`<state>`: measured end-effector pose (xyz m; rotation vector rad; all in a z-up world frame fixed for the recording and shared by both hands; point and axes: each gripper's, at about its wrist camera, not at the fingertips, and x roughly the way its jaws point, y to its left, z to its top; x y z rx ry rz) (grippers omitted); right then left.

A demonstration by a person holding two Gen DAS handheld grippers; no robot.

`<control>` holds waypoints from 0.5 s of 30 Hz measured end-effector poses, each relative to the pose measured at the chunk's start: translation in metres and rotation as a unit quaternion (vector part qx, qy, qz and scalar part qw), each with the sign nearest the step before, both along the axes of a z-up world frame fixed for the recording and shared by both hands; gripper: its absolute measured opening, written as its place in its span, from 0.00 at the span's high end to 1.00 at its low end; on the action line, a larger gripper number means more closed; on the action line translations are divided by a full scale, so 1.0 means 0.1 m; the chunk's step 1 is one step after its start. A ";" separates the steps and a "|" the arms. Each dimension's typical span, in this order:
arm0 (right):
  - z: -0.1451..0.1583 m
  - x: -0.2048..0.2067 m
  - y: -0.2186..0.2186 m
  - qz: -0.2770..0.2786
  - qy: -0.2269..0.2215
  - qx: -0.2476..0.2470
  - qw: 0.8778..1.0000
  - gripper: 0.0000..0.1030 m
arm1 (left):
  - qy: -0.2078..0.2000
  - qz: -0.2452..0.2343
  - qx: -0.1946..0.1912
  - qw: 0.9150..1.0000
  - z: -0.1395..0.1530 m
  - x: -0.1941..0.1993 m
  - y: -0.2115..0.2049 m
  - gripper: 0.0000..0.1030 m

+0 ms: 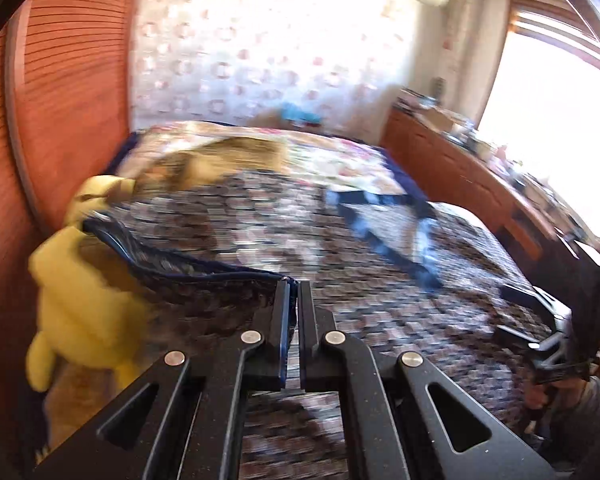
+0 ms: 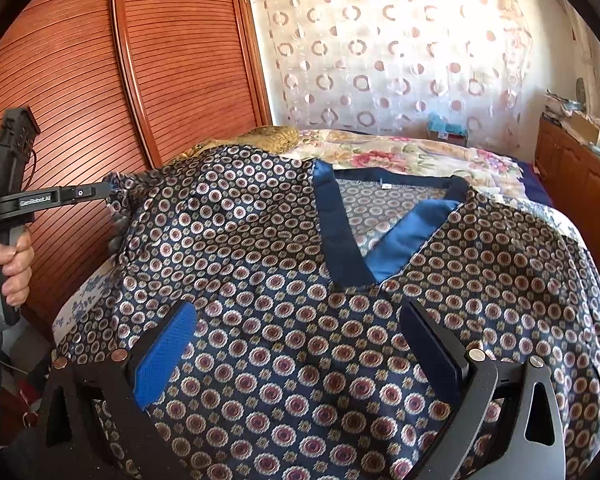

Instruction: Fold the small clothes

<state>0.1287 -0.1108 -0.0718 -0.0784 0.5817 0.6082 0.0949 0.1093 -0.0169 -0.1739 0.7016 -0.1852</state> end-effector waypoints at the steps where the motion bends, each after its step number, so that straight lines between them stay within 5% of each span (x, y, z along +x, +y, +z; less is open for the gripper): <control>1: 0.01 0.00 0.00 0.000 0.000 0.001 1.000 0.02 | 0.002 -0.013 0.002 1.000 0.00 0.05 -0.09 0.96; 15: -0.03 -0.07 -0.12 -0.002 0.001 0.002 1.000 0.02 | -0.010 -0.055 0.008 0.998 0.03 -0.24 -0.43 0.91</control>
